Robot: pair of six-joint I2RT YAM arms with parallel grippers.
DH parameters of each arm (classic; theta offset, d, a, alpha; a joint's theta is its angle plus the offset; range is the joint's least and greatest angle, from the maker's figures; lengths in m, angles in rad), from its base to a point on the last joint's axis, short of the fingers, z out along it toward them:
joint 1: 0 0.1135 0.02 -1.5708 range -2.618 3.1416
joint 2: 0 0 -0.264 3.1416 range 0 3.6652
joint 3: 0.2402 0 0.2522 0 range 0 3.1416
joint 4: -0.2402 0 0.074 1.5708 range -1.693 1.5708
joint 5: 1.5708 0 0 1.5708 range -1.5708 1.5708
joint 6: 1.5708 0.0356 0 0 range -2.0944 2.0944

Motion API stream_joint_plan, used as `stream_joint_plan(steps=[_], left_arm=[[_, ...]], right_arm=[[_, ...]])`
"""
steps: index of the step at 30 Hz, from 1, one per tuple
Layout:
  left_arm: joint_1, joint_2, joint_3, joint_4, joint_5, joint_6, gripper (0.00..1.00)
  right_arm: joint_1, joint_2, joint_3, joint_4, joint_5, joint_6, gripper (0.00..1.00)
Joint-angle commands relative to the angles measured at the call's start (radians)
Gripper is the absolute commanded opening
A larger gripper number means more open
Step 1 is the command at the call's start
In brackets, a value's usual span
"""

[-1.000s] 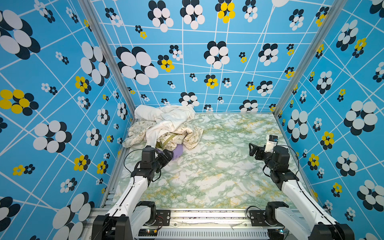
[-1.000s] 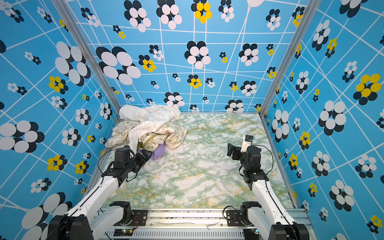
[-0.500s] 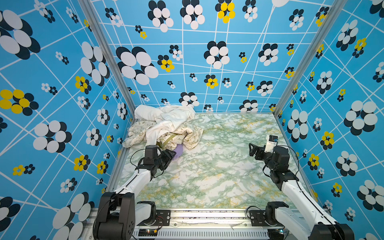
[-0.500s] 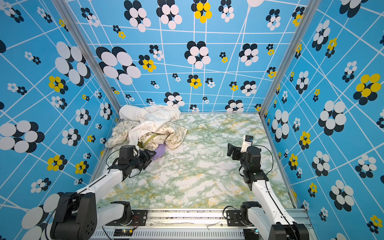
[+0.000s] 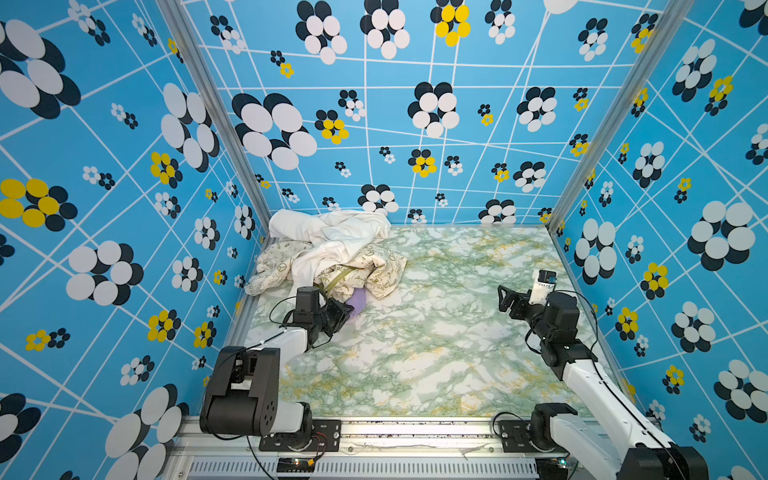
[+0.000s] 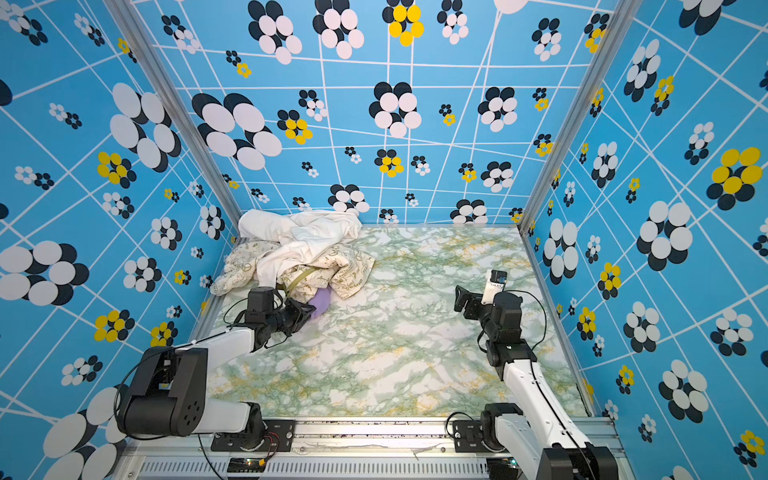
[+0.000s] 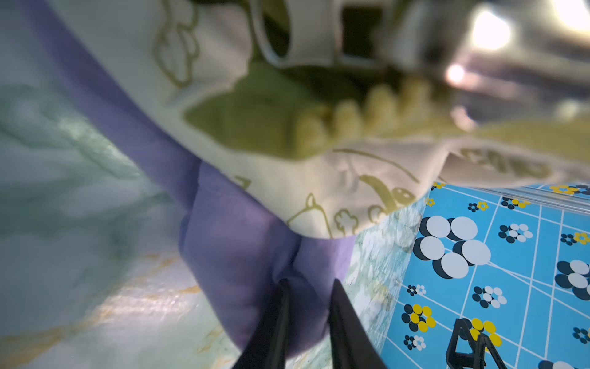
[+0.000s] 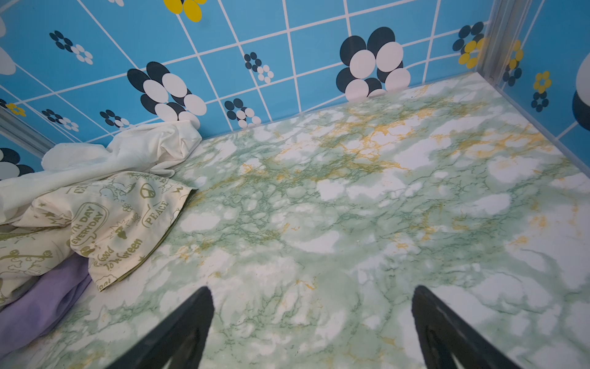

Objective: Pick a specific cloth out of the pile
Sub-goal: 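Reach the left gripper into the pile and grasp the purple shirt, then lift the purple shirt up out of the pile with the left gripper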

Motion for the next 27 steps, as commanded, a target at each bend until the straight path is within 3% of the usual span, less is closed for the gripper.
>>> stream_joint_plan(steps=[1, 4, 18, 27], left_arm=[[-0.005, 0.027, 0.025, 0.050, 0.031, -0.004, 0.09], [-0.005, 0.016, 0.031, 0.074, 0.043, -0.011, 0.00], [-0.005, -0.207, 0.231, -0.129, 0.065, 0.077, 0.00], [0.000, -0.232, 0.401, -0.211, 0.097, 0.114, 0.00]], right_arm=[[0.002, 0.001, -0.007, 0.023, -0.005, 0.017, 0.99], [0.005, -0.002, -0.007, 0.019, -0.002, 0.012, 0.99], [0.005, -0.005, -0.017, 0.022, 0.002, 0.006, 0.99], [0.005, -0.004, -0.019, 0.024, 0.001, 0.004, 0.99]])
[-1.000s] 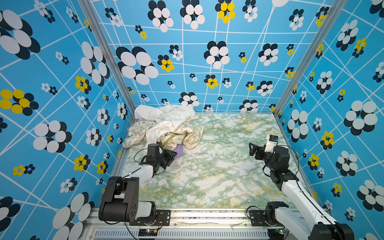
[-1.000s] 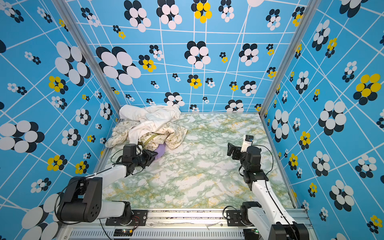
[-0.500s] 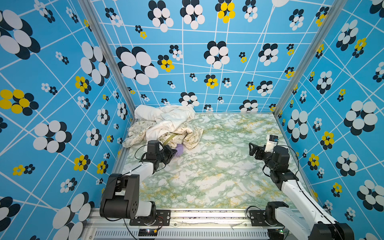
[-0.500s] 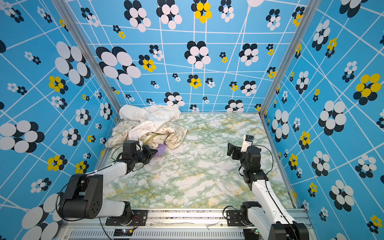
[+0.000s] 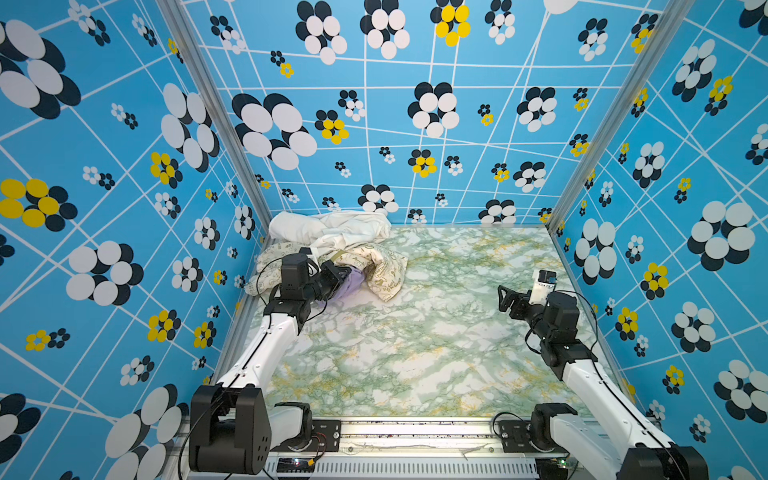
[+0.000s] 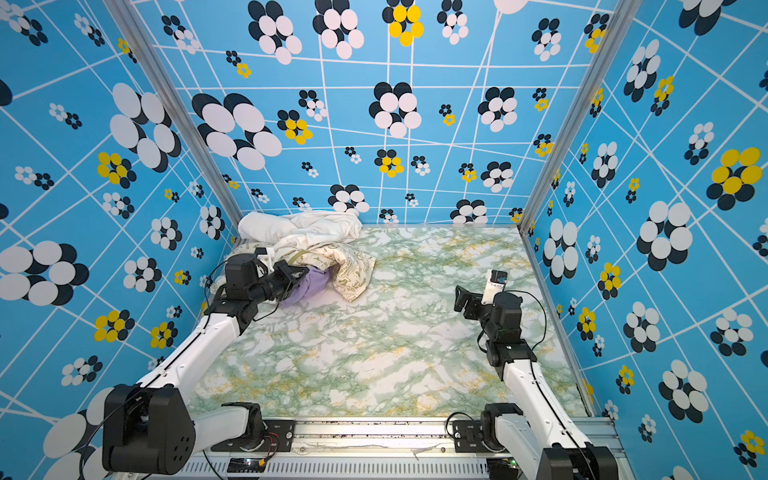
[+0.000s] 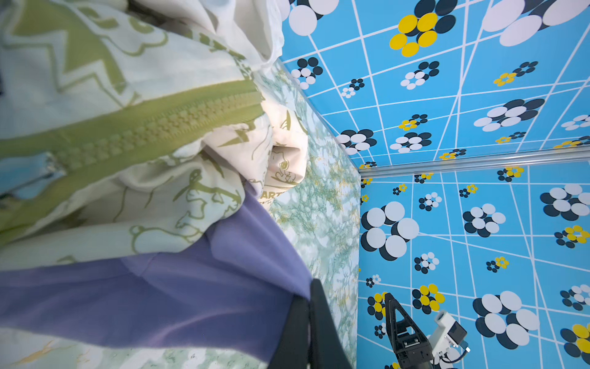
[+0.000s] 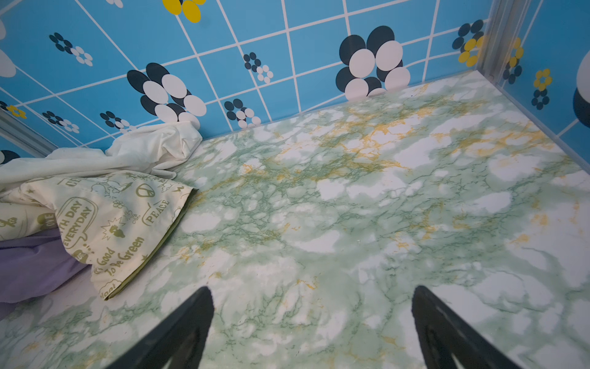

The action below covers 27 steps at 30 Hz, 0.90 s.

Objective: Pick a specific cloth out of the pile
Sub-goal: 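Lift the purple shirt up out of the pile with the left gripper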

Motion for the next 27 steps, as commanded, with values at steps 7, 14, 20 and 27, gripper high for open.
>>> stream_joint_plan(steps=[7, 14, 20, 27], left_arm=[[0.015, -0.037, 0.194, -0.054, 0.068, 0.055, 0.00], [0.020, -0.047, 0.302, -0.074, 0.084, 0.059, 0.00], [0.022, -0.072, 0.380, -0.090, 0.084, 0.083, 0.00], [0.030, -0.075, 0.520, -0.139, 0.074, 0.144, 0.00]], right_arm=[[0.005, -0.009, -0.025, 0.021, 0.002, 0.001, 0.99], [0.005, -0.008, -0.029, 0.024, 0.003, 0.001, 0.99], [0.005, -0.009, -0.030, 0.024, 0.002, 0.001, 0.99], [0.005, -0.012, -0.023, 0.019, 0.000, 0.003, 0.99]])
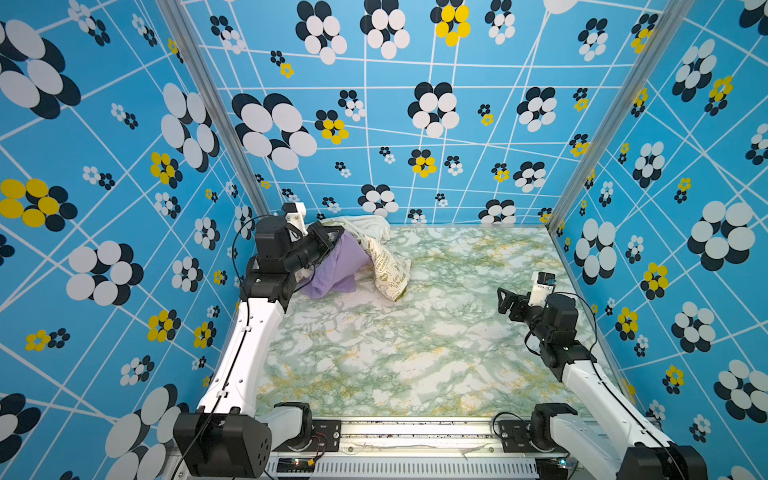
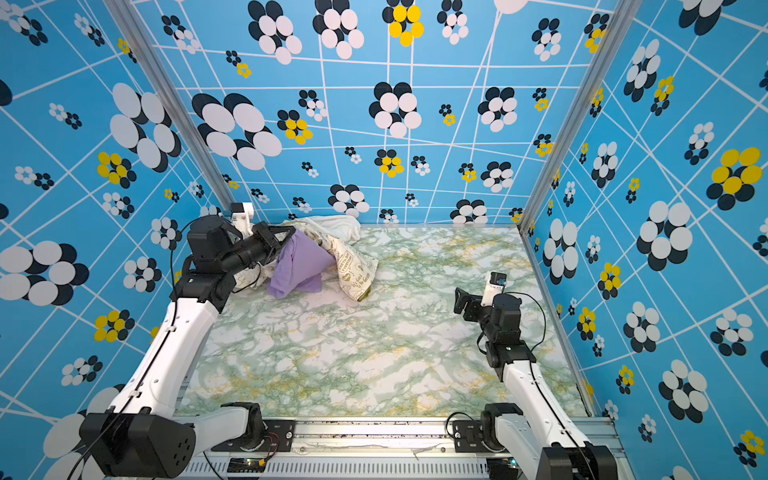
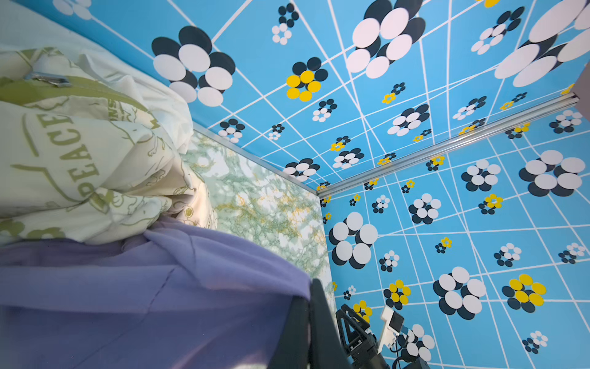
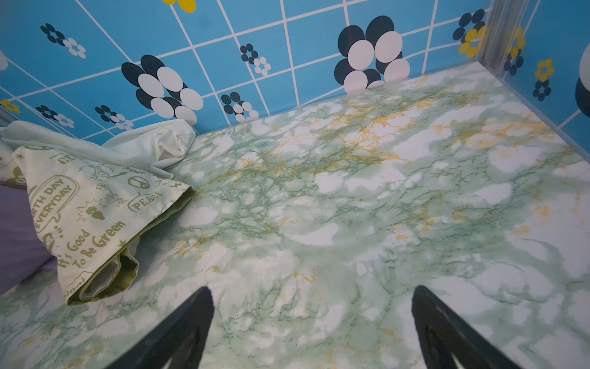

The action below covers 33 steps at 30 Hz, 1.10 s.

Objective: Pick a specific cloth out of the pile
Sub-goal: 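Lift the purple shirt up out of the pile with the left gripper, then lower the purple shirt onto the table beside the pile with left gripper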

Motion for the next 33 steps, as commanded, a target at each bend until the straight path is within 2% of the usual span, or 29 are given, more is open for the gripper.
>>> stream_joint_plan(steps=[1, 7, 12, 20, 23, 27, 33], left_arm=[[0.007, -0.048, 0.118, 0.048, 0.038, 0.066, 0.00], [0.007, -0.030, 0.270, -0.033, 0.026, 0.145, 0.00], [0.007, -0.014, 0.375, -0.050, 0.030, 0.154, 0.00], [-0.026, 0.003, 0.403, -0.032, 0.080, 0.126, 0.00], [-0.093, 0.006, 0.374, -0.060, 0.083, 0.171, 0.00], [-0.235, 0.015, 0.296, -0.127, 0.050, 0.272, 0.00], [-0.437, 0.032, 0.024, -0.129, -0.022, 0.344, 0.00]], right_arm=[[0.005, -0.011, -0.006, 0.019, -0.001, 0.004, 0.99], [0.005, -0.015, -0.003, 0.013, -0.002, 0.006, 0.99], [0.004, -0.016, 0.001, 0.011, -0.004, 0.006, 0.99], [0.005, -0.012, 0.010, 0.006, -0.004, 0.011, 0.99], [0.005, -0.011, 0.011, 0.003, -0.006, 0.014, 0.99], [0.006, -0.008, 0.018, -0.004, -0.006, 0.012, 0.99], [0.005, -0.006, 0.024, -0.011, -0.003, 0.006, 0.99]])
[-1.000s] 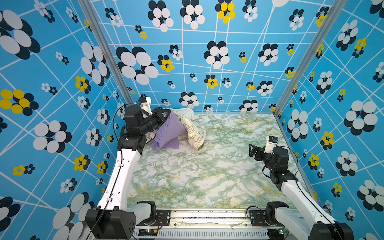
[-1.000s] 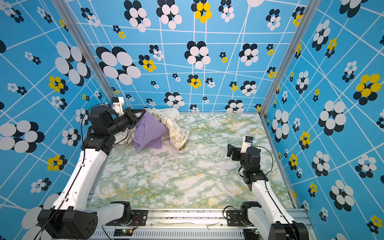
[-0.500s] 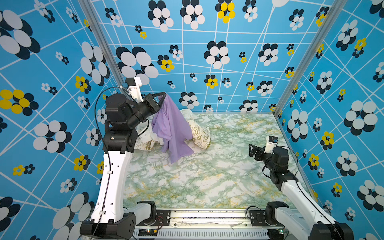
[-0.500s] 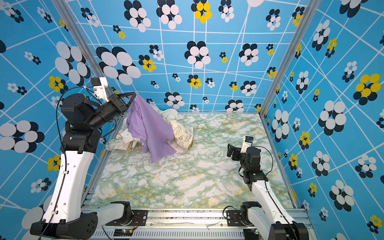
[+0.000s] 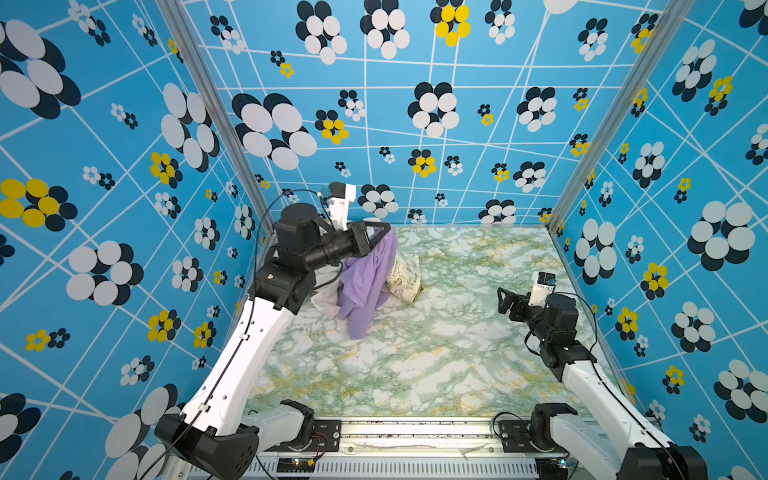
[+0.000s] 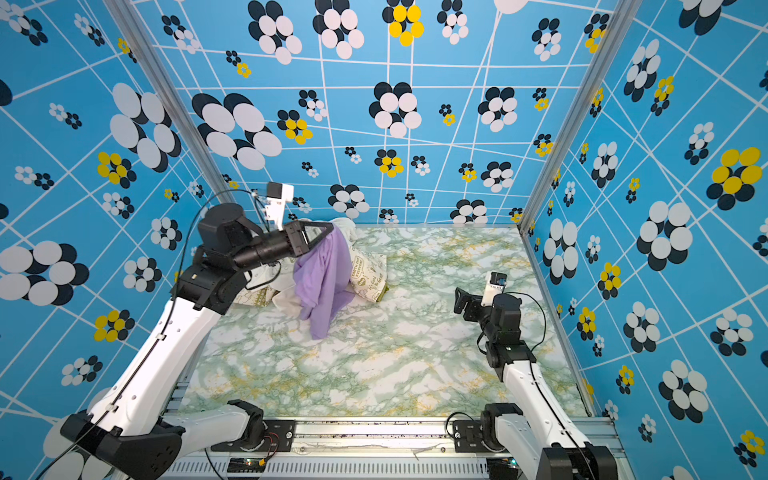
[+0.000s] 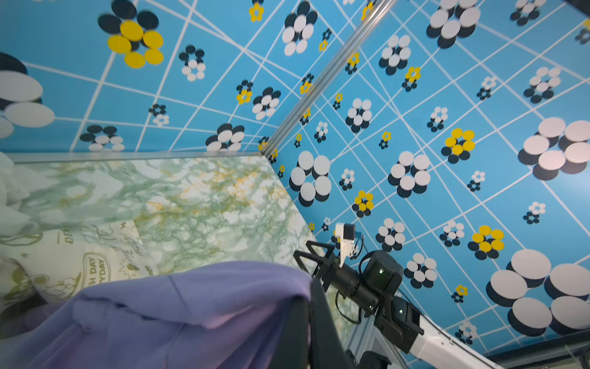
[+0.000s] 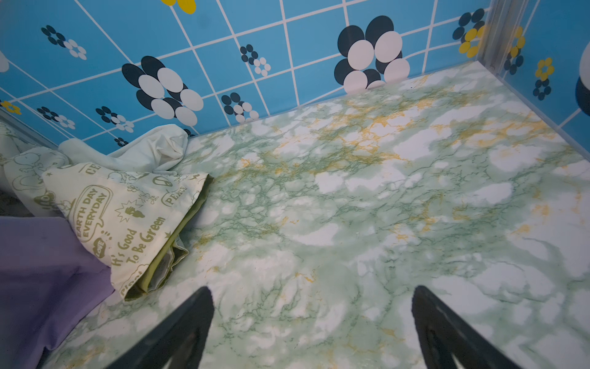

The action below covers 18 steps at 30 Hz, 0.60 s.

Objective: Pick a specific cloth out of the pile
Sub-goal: 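Lower the purple shirt onto the table beside the pile with left gripper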

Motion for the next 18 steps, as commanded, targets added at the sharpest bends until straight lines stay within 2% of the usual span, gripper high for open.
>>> stream_joint_plan(steps=[1, 5, 6, 9, 11, 15, 18], left_arm=[[-0.091, 0.022, -0.149, -0.004, -0.063, 0.084, 0.00], [-0.222, 0.066, -0.289, -0.007, -0.172, 0.141, 0.00], [-0.250, 0.082, -0.314, -0.019, -0.204, 0.158, 0.03], [-0.290, 0.136, -0.324, -0.085, -0.238, 0.206, 0.29], [-0.288, 0.145, -0.310, -0.112, -0.253, 0.205, 0.41], [-0.282, 0.065, -0.338, -0.051, -0.355, 0.181, 0.77], [-0.257, -0.015, -0.391, -0.017, -0.436, 0.143, 0.94]], right_arm=[[0.006, -0.003, 0.024, -0.010, -0.003, 0.002, 0.99], [0.006, 0.006, 0.030, -0.012, -0.006, 0.000, 0.99], [0.006, 0.008, 0.032, -0.012, -0.007, 0.000, 0.99], [0.006, 0.014, 0.039, -0.015, -0.008, 0.000, 0.99], [0.006, 0.017, 0.043, -0.017, -0.008, 0.000, 0.99], [0.006, 0.023, 0.044, -0.015, -0.010, 0.003, 0.99], [0.008, 0.025, 0.045, -0.016, -0.012, 0.002, 0.99]])
